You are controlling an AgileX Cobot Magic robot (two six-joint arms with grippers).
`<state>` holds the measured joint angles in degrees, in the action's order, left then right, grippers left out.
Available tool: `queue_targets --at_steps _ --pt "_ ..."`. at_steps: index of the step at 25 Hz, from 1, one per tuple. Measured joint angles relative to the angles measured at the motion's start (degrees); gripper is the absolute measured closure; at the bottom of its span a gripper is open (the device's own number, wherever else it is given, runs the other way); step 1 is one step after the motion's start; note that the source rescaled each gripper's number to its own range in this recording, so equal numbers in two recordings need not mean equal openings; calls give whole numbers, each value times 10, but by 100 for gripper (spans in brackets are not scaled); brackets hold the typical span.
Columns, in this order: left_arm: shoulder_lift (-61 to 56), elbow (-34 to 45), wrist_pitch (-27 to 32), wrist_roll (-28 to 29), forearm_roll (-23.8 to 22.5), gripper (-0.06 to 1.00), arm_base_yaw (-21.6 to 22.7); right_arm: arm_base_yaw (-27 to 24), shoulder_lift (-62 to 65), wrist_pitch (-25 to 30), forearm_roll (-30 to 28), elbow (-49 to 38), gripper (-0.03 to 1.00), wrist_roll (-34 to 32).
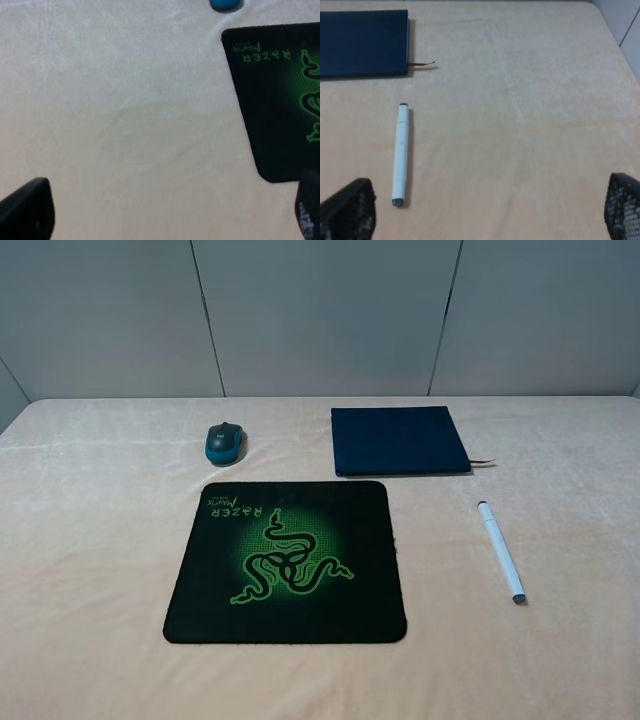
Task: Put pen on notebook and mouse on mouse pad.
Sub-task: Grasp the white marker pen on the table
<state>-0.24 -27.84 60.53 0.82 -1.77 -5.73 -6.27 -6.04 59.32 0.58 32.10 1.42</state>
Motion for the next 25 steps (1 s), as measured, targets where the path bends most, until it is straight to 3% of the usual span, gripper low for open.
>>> queue_targets --at_steps 9,19,25 --pt "0 0 0 0 0 2 0 2 -219 -25 15 116 -3 10" --pt "0 0 0 0 0 2 0 137 -423 -53 10 161 -3 16" --pt "0 0 0 0 0 2 0 183 -535 -67 8 161 -3 16"
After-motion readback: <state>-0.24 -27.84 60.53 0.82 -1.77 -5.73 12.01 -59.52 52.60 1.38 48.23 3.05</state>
